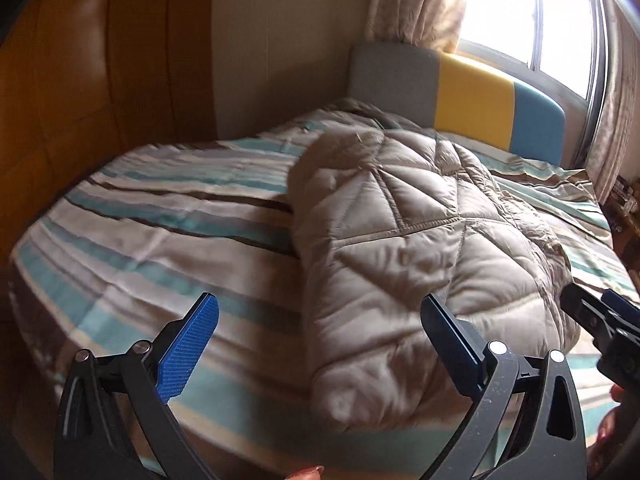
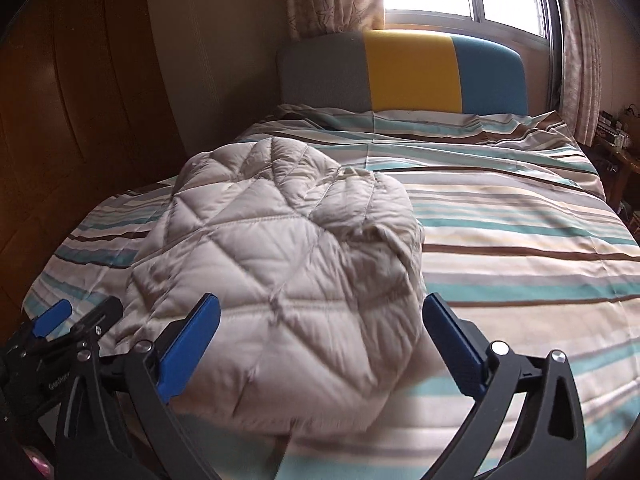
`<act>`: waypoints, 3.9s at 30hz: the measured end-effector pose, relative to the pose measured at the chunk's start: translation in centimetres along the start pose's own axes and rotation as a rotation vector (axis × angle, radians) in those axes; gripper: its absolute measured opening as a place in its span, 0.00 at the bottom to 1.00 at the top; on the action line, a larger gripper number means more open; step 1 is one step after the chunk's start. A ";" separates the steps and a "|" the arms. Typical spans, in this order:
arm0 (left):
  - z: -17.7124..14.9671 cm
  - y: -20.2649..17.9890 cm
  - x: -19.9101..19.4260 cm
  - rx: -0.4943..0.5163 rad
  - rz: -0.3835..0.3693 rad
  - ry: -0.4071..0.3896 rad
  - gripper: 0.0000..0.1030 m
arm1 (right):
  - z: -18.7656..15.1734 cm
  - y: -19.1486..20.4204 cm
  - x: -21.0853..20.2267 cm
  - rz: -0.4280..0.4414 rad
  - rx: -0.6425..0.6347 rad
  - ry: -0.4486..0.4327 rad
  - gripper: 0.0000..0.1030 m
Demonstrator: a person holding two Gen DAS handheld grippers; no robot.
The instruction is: Fold large clothes
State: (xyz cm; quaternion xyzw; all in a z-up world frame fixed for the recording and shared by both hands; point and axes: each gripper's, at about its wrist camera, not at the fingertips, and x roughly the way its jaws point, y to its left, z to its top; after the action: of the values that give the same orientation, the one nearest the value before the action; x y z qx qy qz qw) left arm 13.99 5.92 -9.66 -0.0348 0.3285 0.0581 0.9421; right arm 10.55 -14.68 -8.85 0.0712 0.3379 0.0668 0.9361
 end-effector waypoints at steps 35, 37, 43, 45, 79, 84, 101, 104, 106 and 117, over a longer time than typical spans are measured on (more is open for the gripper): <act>-1.9 0.3 -11.9 0.034 0.008 -0.088 0.97 | -2.9 1.4 -12.0 -0.074 -0.011 -0.069 0.98; -1.9 0.2 -12.0 0.032 0.008 -0.092 0.97 | -2.9 1.3 -12.0 -0.073 -0.008 -0.068 0.98; -2.0 0.0 -11.9 0.032 0.005 -0.087 0.97 | -3.0 1.2 -11.9 -0.071 -0.005 -0.063 0.98; -2.0 0.0 -11.9 0.030 0.006 -0.087 0.97 | -3.0 1.2 -11.9 -0.072 -0.008 -0.061 0.98; -2.2 0.1 -11.5 0.030 -0.001 -0.070 0.97 | -3.1 1.2 -11.4 -0.063 -0.004 -0.042 0.98; -2.2 0.1 -11.4 0.033 -0.003 -0.068 0.97 | -3.2 1.2 -11.2 -0.062 0.001 -0.036 0.98; -2.5 -0.5 -11.6 0.058 -0.002 -0.071 0.97 | -3.4 1.2 -11.2 -0.059 0.002 -0.032 0.98; -2.5 -0.6 -11.6 0.048 -0.011 -0.061 0.97 | -3.4 1.2 -11.1 -0.059 0.006 -0.031 0.98; -2.6 -0.5 -11.6 0.029 -0.017 -0.050 0.97 | -3.5 1.1 -11.1 -0.056 0.008 -0.028 0.98; -2.9 -0.5 -10.8 0.024 -0.015 -0.008 0.97 | -3.6 1.0 -10.9 -0.054 0.012 -0.020 0.98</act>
State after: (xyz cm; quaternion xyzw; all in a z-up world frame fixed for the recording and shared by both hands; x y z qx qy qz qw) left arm 3.86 4.24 -5.12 -0.0258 0.3251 0.0474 0.9441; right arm -0.14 -15.32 -4.59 0.0683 0.3306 0.0389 0.9405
